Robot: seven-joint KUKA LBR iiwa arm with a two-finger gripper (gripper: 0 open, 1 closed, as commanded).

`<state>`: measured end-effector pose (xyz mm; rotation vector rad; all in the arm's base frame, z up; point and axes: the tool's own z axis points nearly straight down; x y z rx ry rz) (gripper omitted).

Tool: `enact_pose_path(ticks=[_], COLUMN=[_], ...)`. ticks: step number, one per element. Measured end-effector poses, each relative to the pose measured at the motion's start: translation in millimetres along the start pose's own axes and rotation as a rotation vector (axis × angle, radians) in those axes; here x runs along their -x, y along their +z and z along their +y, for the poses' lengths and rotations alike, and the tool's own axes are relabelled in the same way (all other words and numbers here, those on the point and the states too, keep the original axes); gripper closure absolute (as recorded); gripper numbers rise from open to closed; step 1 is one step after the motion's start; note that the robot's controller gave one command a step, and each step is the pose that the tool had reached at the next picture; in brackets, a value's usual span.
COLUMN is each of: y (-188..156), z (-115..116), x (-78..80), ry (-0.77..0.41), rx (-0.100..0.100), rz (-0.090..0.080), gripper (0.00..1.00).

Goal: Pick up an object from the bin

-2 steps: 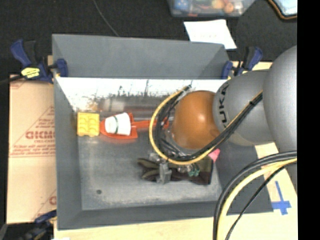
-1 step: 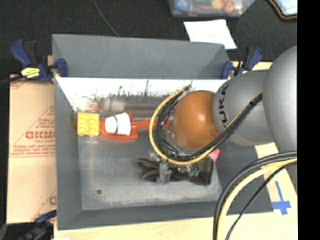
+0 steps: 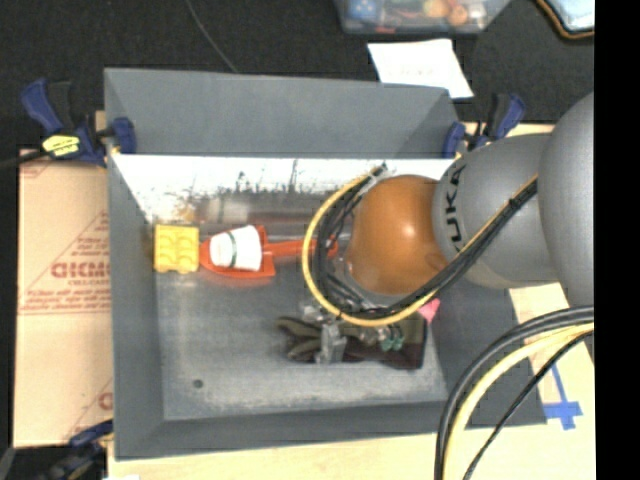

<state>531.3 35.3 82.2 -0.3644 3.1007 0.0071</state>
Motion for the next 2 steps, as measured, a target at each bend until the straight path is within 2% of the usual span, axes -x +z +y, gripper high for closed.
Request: enact_pose_path(ticks=[1, 2], y=[-30, -71], z=[0, 0], x=[1.6, 0.4], ry=[0.001, 0.003], rx=[-0.001, 0.000], rz=[-0.003, 0.004], gripper=[1.00, 1.00])
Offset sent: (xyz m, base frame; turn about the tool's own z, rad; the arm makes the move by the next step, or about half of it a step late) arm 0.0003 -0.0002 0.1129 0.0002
